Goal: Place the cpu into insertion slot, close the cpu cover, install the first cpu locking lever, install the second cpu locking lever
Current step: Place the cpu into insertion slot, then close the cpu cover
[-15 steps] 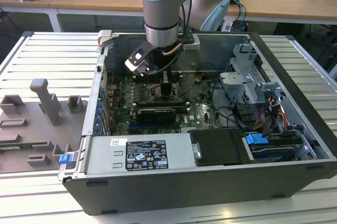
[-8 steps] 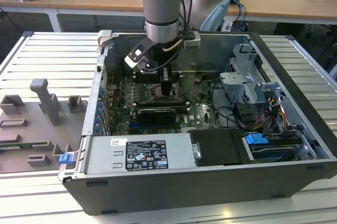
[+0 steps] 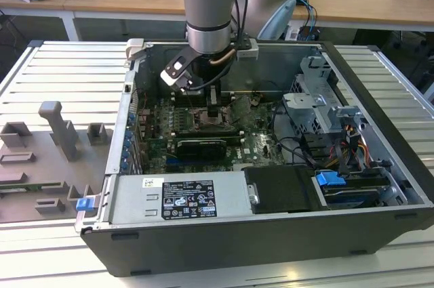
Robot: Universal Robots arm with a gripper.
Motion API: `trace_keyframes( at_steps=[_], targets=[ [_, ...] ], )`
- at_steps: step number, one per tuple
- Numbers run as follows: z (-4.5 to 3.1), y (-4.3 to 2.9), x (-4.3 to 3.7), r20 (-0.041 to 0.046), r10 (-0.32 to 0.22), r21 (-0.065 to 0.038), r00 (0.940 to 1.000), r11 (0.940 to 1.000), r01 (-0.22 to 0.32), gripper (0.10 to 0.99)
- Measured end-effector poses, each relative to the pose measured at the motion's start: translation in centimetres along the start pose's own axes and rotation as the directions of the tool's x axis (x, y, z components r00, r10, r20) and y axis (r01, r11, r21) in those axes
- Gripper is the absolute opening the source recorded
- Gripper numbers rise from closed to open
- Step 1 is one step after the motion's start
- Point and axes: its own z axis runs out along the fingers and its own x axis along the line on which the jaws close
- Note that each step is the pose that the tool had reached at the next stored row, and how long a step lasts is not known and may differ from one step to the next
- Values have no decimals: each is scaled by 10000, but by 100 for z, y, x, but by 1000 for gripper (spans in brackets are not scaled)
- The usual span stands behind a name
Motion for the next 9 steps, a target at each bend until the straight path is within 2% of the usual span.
trace_keyframes(
  at_steps=[9],
  targets=[
    [-47,4,0,0,1,2,10000,10000,-1,106]
  ],
)
